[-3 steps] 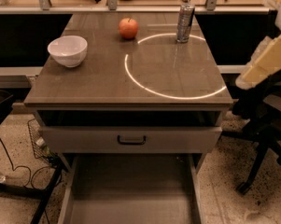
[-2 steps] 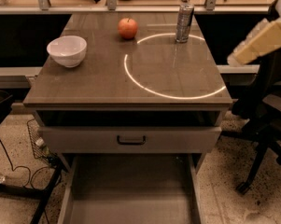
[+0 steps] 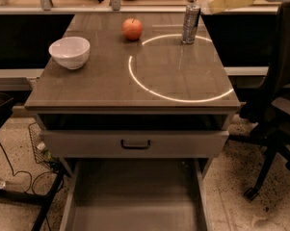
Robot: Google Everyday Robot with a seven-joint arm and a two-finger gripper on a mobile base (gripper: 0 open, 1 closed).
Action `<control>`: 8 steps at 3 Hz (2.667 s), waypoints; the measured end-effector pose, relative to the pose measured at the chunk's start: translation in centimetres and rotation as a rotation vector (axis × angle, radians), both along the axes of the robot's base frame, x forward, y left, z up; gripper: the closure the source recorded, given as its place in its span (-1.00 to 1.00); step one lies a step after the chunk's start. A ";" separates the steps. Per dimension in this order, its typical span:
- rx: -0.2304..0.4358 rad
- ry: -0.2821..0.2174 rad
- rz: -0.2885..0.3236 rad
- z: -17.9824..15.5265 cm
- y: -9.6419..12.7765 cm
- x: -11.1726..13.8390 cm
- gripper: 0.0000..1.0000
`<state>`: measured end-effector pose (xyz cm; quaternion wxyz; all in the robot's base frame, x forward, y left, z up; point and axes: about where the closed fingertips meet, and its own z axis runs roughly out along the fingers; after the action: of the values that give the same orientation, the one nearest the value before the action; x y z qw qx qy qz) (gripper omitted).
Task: Place apple into middle drawer
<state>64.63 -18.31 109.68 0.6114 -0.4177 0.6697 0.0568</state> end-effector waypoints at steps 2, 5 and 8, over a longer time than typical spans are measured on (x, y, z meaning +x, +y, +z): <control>0.031 0.017 0.027 -1.1 2.7 1.7 -1.00; 0.271 0.085 0.091 -8.1 16.2 11.8 -1.00; 0.297 0.107 0.108 -13.9 19.9 18.7 -1.00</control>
Offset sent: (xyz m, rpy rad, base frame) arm 0.0454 0.0675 -0.0306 0.0850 0.0453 0.0652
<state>83.29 1.63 95.82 0.6260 -0.3545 0.6619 0.2104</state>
